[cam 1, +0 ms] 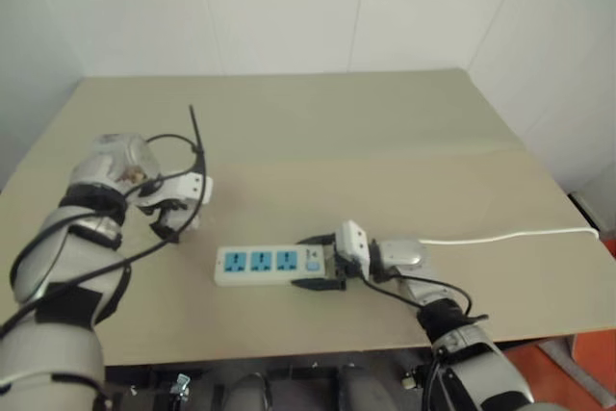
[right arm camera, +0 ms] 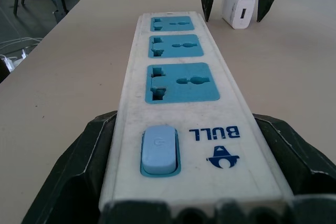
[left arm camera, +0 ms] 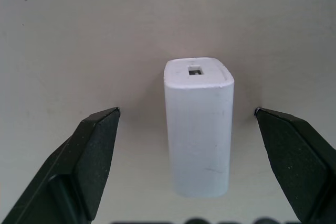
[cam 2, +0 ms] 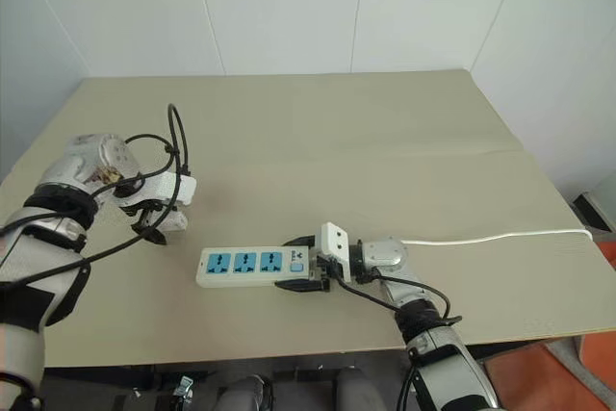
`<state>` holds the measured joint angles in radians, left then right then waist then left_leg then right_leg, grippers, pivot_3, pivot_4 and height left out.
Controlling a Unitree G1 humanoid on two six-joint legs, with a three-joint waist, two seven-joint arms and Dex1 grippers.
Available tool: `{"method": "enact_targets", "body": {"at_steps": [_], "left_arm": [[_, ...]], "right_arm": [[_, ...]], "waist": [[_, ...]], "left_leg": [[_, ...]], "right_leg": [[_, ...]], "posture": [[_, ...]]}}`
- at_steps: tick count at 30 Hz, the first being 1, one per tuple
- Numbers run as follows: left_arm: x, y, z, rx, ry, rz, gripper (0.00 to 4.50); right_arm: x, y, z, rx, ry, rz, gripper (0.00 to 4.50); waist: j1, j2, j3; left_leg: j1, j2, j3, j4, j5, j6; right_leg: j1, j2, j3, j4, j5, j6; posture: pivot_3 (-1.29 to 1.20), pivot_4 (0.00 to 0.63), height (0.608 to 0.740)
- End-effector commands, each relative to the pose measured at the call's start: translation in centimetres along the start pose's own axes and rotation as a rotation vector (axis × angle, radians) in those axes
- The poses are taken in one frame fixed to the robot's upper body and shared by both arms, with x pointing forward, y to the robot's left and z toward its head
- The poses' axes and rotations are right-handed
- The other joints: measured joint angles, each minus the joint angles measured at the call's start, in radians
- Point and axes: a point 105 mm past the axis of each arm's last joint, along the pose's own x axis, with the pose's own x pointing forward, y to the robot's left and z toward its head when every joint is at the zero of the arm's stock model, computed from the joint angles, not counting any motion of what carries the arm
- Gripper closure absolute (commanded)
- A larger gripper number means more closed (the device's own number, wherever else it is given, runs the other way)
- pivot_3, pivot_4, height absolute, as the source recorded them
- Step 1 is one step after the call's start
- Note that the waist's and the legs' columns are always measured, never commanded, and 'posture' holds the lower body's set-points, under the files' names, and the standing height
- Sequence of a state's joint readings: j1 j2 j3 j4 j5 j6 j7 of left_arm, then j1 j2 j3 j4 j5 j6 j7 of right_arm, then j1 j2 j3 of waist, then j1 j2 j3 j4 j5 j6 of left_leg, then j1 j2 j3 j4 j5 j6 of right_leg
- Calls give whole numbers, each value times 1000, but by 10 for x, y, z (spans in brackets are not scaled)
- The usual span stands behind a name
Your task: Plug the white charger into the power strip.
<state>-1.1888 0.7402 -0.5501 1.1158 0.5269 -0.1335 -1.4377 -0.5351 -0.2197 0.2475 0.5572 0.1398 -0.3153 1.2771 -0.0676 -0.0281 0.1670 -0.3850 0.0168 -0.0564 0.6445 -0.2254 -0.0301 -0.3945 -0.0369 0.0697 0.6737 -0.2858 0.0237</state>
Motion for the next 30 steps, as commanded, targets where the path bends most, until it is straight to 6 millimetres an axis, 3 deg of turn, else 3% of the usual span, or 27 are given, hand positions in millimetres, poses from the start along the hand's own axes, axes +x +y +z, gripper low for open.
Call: {"method": "enact_targets", "body": {"at_steps": [1, 9, 12, 21, 25, 30], "left_arm": [[-5, 11, 11, 36, -3, 53, 0], [0, 11, 25, 75, -19, 30, 0], [2, 9, 25, 83, -17, 12, 609], [4, 2, 20, 88, -19, -28, 3376], [-4, -1, 27, 81, -126, -34, 3470], [-50, 0, 46, 81, -399, 58, 3470]], "right_arm": [[6, 11, -7, 32, 17, 28, 1070], [5, 10, -7, 35, 19, 9, 1070], [4, 10, -7, 36, 19, 3, 1070], [3, 10, -8, 37, 27, -6, 1070], [3, 9, -8, 37, 27, -8, 1070], [1, 11, -9, 34, 32, 6, 1070]], "waist": [[1, 0, 0], [1, 0, 0], [1, 0, 0], [0, 0, 0], [-2, 0, 0], [-4, -1, 0]], "left_leg": [[0, 0, 0, 0, 0, 0], [1, 0, 0, 0, 0, 0], [1, 0, 0, 0, 0, 0], [1, 0, 0, 1, 0, 0], [1, 0, 0, 1, 0, 0], [0, 0, -1, 1, 0, 0]], "right_leg": [[0, 0, 0, 0, 0, 0], [1, 0, 0, 0, 0, 0], [2, 0, 0, 0, 0, 0], [2, 0, 0, 1, 0, 0], [2, 0, 0, 1, 0, 1], [1, 0, 0, 1, 0, 0]], "posture": [[0, 150, 740], [0, 150, 740], [0, 150, 740], [0, 150, 740], [0, 150, 740], [0, 150, 740]]}}
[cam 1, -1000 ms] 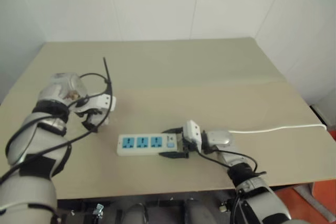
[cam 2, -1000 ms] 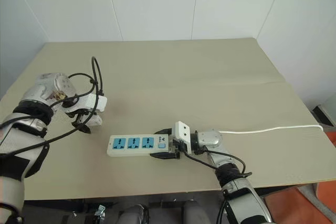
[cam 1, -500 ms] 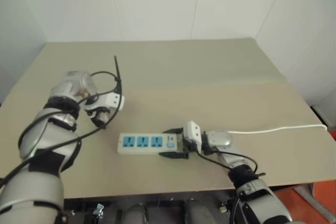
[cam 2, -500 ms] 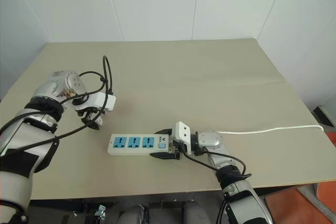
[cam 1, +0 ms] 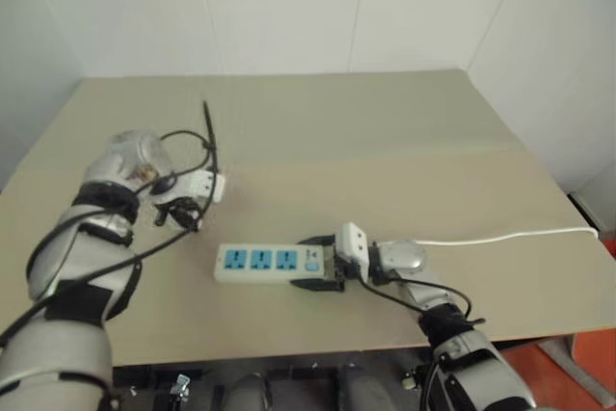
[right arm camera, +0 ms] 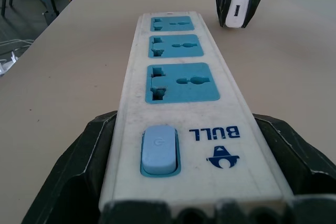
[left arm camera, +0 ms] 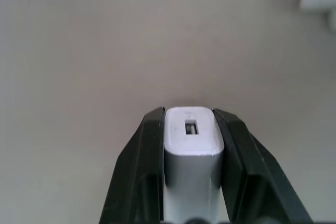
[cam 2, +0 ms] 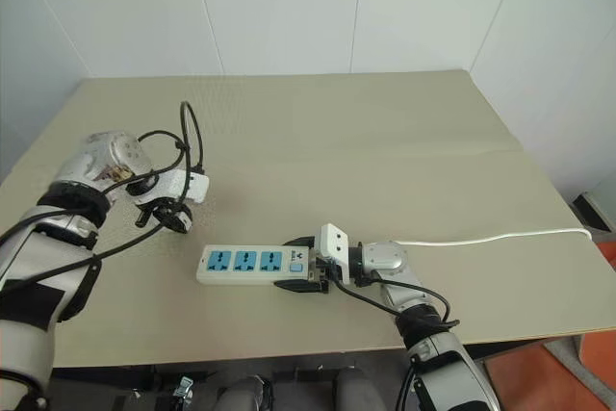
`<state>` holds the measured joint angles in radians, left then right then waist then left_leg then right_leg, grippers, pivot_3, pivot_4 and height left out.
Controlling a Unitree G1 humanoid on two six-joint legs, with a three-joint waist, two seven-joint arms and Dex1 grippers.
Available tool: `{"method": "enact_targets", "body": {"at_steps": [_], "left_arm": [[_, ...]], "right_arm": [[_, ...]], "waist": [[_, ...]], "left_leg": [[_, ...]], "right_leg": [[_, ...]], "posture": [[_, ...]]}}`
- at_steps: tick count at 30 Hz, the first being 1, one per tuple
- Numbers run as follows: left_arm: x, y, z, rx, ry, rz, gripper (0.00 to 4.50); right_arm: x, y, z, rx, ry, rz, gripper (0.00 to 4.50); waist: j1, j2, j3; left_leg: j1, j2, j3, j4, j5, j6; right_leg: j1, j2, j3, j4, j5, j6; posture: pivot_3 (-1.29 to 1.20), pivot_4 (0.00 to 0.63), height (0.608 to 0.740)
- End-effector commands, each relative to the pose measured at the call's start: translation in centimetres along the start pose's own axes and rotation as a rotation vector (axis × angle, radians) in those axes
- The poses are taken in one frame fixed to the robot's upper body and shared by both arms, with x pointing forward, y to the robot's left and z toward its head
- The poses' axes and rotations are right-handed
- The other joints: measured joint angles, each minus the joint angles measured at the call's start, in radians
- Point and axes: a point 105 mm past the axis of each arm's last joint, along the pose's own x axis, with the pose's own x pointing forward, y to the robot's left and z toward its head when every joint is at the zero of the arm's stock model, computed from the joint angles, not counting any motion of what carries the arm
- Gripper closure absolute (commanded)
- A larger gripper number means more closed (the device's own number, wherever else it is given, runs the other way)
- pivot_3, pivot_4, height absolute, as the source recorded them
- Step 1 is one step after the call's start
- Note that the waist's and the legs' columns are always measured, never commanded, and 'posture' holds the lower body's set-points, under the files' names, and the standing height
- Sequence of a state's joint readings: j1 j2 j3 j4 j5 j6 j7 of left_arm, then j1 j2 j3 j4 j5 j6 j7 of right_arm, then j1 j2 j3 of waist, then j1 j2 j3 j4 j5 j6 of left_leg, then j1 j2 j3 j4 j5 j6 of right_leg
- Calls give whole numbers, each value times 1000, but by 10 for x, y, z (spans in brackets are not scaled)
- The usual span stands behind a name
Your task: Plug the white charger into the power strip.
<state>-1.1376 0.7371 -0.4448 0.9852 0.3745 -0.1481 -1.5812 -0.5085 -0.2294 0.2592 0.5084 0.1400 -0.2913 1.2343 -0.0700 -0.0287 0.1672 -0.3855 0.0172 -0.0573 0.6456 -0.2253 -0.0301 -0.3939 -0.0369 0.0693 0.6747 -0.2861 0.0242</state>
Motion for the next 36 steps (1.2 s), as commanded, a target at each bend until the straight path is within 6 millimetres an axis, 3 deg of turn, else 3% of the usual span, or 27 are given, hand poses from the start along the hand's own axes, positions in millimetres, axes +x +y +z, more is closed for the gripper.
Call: {"method": "enact_targets", "body": {"at_steps": [1, 4, 7, 10, 14, 19, 26, 36], "left_arm": [[-49, 8, 28, 27, -224, 157, 3470], [-78, 7, 48, 44, -426, 253, 3470], [-107, 3, 79, 82, -750, 385, 3470], [-112, -17, 100, 73, -943, 404, 3470], [-89, -47, 129, -9, -1171, 385, 3470], [-53, -79, 149, -147, -1300, 295, 3470], [-30, -83, 151, -240, -1344, 270, 3470], [-5, -94, 142, -240, -1309, 196, 3470]], "right_arm": [[1, 10, -9, 30, 28, 42, 1070], [0, 10, -9, 23, 30, 59, 1070], [0, 10, -10, 27, 38, 76, 1070], [1, 10, -14, 31, 51, 93, 1070], [3, 9, -14, 35, 51, 101, 1070], [5, 8, -13, 37, 47, 107, 1070], [5, 10, -16, 62, 57, 120, 1070], [7, 13, -19, 81, 75, 154, 1070]], "waist": [[-1, 0, 0], [1, 0, 0], [1, 0, 0], [-3, 0, 0], [-1, -1, 0], [-1, -1, 0], [-1, -1, 0], [-1, -1, 0]], "left_leg": [[0, 0, 0, 0, 0, 0], [-1, 0, 0, 0, 0, 0], [0, -1, 0, 0, 0, 0], [2, 0, 0, 0, 0, 0], [4, -1, 0, 1, 0, 0], [7, 0, 0, 1, 0, 0], [11, -1, 2, 1, 0, 0], [11, -1, 3, 0, 0, 0]], "right_leg": [[0, 0, 0, 0, 0, 0], [-1, -1, 0, 0, 0, 0], [0, -2, 0, 1, 0, 0], [1, -3, 0, 1, 0, 0], [2, -4, 0, 3, 0, 0], [4, -4, 2, 3, 0, 0], [8, -4, 2, 3, 0, 0], [8, -4, 2, 1, 0, 0]], "posture": [[0, 150, 740], [0, 150, 740], [0, 150, 740], [0, 150, 740], [0, 150, 740], [0, 150, 740], [0, 150, 740], [0, 150, 740]]}}
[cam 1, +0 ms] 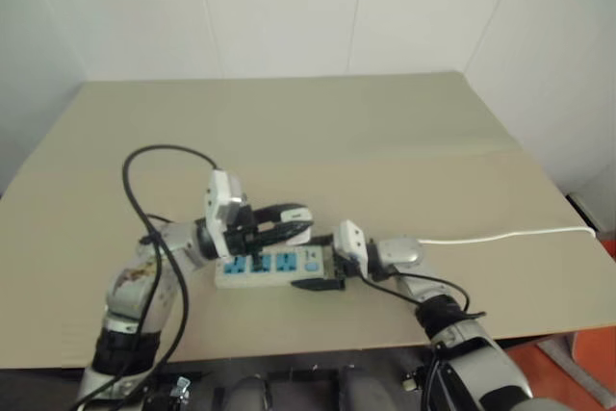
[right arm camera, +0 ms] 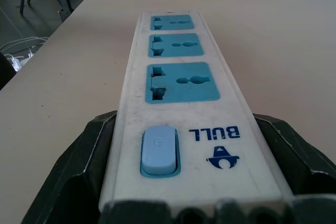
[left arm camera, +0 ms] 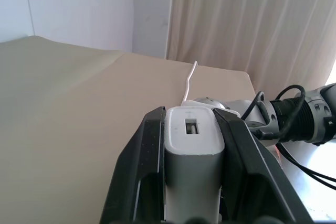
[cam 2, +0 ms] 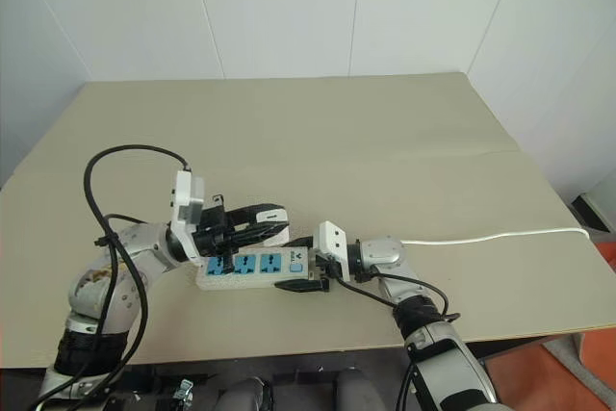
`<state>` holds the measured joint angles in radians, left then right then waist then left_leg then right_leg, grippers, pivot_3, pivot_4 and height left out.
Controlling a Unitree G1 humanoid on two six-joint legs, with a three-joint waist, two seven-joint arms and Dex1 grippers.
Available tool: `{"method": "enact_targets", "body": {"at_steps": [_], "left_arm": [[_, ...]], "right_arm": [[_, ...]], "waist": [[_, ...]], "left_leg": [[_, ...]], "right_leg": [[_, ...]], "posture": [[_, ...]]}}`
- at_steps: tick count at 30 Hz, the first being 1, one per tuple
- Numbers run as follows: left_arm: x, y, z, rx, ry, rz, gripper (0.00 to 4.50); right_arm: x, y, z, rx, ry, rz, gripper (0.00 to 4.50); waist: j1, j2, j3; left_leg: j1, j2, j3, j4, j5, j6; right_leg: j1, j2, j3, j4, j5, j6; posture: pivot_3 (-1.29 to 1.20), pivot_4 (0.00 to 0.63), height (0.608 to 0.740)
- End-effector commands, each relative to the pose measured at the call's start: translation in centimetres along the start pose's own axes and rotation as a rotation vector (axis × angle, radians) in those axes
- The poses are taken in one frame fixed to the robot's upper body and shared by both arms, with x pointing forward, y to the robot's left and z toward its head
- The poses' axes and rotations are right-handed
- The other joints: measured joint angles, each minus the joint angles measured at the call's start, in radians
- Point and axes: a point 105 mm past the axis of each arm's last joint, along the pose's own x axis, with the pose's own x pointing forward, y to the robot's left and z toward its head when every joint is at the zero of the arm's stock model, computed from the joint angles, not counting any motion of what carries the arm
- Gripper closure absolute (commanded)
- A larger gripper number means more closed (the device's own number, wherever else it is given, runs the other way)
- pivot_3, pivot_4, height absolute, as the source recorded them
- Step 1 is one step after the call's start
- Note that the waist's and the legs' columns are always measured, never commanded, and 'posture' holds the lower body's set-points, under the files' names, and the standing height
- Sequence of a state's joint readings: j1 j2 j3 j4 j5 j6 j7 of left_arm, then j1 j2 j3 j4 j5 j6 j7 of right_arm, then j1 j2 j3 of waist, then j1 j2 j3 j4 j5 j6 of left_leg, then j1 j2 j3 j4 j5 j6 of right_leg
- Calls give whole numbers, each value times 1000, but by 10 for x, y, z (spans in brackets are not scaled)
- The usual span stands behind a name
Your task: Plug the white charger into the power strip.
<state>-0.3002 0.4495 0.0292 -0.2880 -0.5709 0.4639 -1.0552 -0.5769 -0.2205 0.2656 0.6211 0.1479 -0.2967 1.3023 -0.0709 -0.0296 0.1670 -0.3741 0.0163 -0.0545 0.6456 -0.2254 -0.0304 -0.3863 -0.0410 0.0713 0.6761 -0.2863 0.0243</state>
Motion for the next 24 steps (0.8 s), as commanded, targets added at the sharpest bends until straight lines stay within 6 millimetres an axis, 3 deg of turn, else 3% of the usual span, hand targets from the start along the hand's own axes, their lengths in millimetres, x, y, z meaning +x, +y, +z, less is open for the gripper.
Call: {"method": "enact_targets", "body": {"at_steps": [1, 9, 24], "left_arm": [[-2, -5, -4, 22, 8, -34, 3470], [-14, -10, -31, 58, 101, -82, 3470], [-11, -1, -36, 57, 72, -50, 3470]], "right_arm": [[7, 15, -14, 47, 58, 88, 1070], [4, 16, -15, 58, 70, 103, 1070], [2, 16, -15, 66, 80, 108, 1070]], "waist": [[0, 0, 0], [0, 0, 0], [1, 0, 0]], "left_leg": [[0, 0, 0, 0, 0, 0], [0, 0, 1, -1, 0, 0], [-1, 0, 0, -2, 0, 0]], "right_leg": [[0, 0, 0, 0, 0, 0], [0, 0, 0, -1, 0, 0], [0, -1, 0, -4, 0, 0]], "posture": [[0, 150, 740], [0, 150, 740], [0, 150, 740]]}}
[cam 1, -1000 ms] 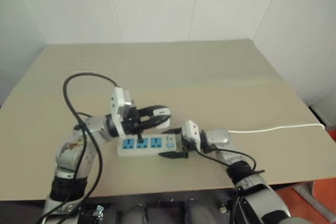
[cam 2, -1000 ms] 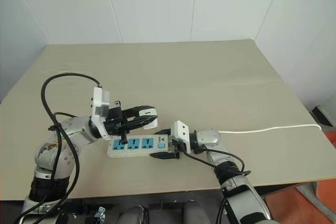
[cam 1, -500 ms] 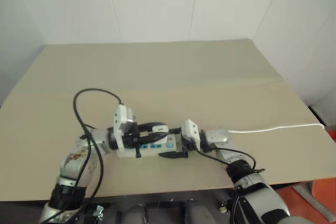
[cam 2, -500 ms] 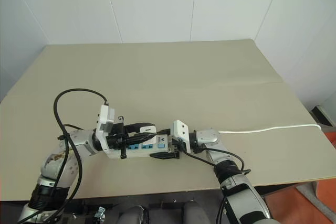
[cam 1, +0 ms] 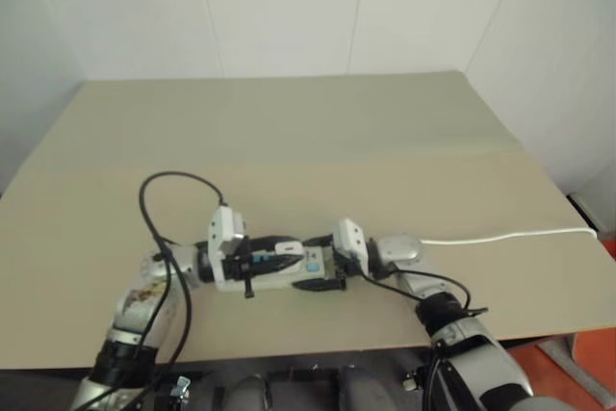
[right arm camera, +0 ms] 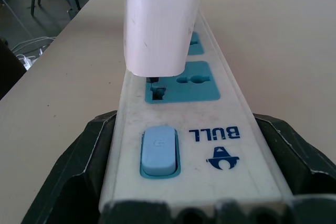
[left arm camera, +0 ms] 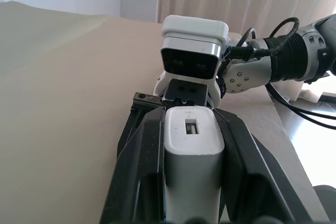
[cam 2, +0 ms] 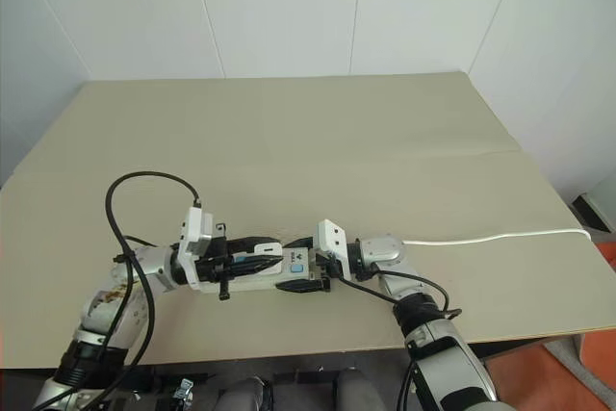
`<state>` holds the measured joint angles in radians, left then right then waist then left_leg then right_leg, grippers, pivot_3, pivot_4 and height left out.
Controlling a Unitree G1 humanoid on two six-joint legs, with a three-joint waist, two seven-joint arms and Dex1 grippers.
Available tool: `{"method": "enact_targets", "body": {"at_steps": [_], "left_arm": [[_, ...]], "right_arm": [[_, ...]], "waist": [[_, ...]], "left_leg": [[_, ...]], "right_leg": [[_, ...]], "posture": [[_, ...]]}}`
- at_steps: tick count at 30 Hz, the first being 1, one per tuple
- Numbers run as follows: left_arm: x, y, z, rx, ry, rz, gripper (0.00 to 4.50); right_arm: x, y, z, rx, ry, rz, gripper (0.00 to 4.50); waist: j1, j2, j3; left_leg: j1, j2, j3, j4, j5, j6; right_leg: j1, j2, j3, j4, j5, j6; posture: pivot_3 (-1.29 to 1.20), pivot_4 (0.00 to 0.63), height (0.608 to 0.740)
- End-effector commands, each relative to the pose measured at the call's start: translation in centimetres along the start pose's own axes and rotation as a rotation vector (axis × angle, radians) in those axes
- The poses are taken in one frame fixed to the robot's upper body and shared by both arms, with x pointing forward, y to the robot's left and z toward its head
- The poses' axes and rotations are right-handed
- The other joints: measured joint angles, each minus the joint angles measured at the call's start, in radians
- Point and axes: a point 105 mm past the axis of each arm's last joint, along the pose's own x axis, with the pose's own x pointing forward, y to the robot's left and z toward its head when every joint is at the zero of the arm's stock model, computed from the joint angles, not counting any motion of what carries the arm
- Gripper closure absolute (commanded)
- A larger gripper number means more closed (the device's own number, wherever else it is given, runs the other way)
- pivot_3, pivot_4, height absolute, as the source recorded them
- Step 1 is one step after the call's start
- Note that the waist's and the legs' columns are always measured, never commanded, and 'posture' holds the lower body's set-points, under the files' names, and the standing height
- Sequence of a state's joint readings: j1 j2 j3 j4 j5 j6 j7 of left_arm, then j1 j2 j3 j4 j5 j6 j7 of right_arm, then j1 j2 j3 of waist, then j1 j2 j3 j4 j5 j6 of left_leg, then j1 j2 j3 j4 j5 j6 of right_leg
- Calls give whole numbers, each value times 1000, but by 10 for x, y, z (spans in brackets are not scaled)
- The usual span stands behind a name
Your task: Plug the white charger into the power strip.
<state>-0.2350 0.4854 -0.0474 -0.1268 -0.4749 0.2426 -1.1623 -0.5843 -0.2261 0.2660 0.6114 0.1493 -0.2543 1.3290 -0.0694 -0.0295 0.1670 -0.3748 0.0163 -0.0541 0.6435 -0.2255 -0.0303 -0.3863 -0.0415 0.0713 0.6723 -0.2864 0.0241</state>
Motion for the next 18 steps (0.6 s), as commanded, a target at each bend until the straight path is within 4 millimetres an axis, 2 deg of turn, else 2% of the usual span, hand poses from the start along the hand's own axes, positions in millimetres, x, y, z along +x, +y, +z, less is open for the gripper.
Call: {"method": "enact_targets", "body": {"at_steps": [1, 9, 18], "left_arm": [[2, 3, 7, 33, -24, -1, 3470], [4, 5, 5, 26, -35, 2, 3470], [-5, -6, -24, 25, 71, -64, 3470]], "right_arm": [[3, 15, -16, 42, 69, 80, 1070], [2, 14, -16, 41, 74, 79, 1070], [1, 14, -17, 40, 77, 75, 1070]], "waist": [[0, 0, 0], [0, 0, 0], [-1, 0, 0]], "left_leg": [[0, 0, 0, 0, 0, 0], [0, 0, 0, 0, 0, 0], [0, 0, 0, -1, 0, 0]], "right_leg": [[0, 0, 0, 0, 0, 0], [0, 0, 0, 0, 0, 0], [0, 0, 0, -1, 0, 0]], "posture": [[0, 150, 740], [0, 150, 740], [0, 150, 740]]}}
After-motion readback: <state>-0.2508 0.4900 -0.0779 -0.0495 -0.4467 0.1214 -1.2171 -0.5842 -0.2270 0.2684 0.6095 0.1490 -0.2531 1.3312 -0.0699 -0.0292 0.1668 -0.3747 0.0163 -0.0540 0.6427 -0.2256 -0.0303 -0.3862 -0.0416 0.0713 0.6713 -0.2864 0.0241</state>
